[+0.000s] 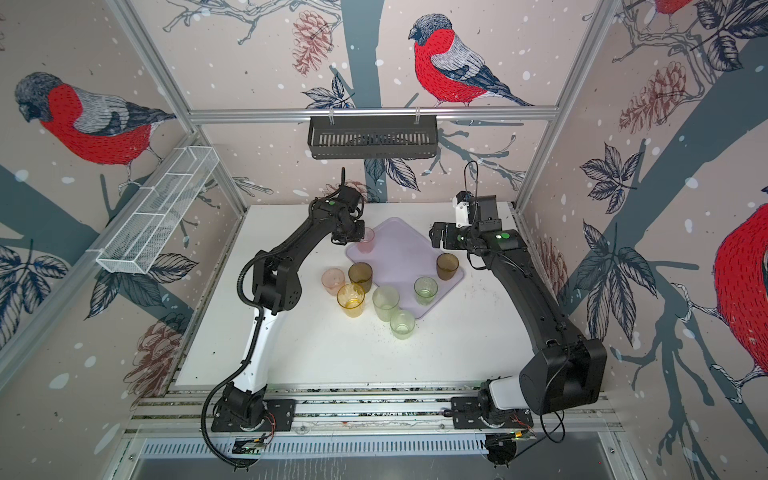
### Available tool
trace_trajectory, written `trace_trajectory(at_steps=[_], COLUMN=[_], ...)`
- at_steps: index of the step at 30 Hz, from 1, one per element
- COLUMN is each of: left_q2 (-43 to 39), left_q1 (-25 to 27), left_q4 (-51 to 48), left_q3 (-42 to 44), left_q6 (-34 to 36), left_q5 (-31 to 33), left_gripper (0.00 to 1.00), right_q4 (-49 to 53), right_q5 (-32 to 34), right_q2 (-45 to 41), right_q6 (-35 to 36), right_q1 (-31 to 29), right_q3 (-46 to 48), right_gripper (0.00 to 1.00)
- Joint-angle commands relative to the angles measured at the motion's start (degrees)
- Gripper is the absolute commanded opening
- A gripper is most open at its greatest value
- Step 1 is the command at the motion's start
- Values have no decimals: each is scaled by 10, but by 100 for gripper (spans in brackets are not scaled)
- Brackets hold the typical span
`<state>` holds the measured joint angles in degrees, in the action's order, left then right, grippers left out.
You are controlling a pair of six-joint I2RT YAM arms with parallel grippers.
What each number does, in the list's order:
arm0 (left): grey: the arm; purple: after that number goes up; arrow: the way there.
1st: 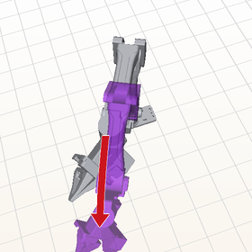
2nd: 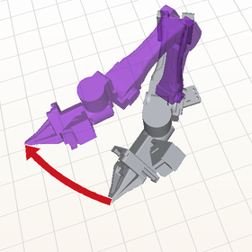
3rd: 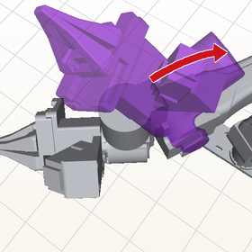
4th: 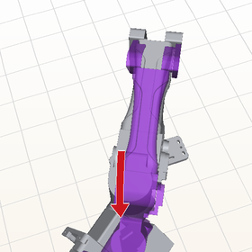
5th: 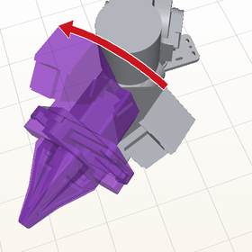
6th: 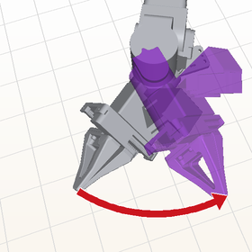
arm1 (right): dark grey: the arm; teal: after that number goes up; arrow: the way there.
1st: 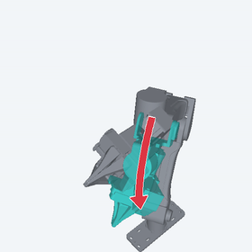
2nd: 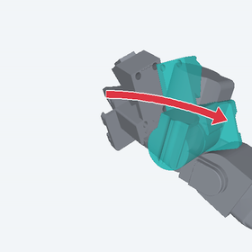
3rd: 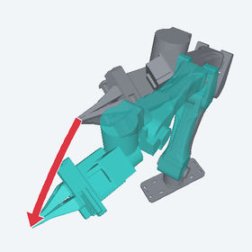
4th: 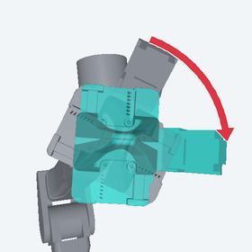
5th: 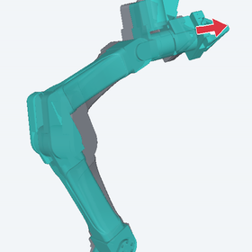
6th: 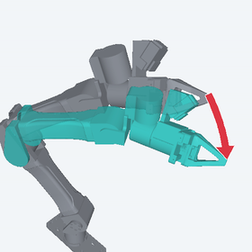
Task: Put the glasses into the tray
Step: 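Open the left gripper and raise it off the pink glass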
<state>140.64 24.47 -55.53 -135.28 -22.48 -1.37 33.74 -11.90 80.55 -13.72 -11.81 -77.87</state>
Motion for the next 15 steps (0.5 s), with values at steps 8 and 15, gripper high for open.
trace_trajectory(at_steps=[8,15], left_q2=[-17,-20], left_q1=[2,2], left_q4=[2,4], left_q3=[14,12], left_q6=[-7,-10], left_q5=[6,3], left_gripper=[23,26], right_q4=[-13,-13], right_q5=[-6,-6], right_q2=[-2,-4], right_q6=[-7,-7], right_q1=[2,2], right_q3=[0,0], right_gripper=[100,100])
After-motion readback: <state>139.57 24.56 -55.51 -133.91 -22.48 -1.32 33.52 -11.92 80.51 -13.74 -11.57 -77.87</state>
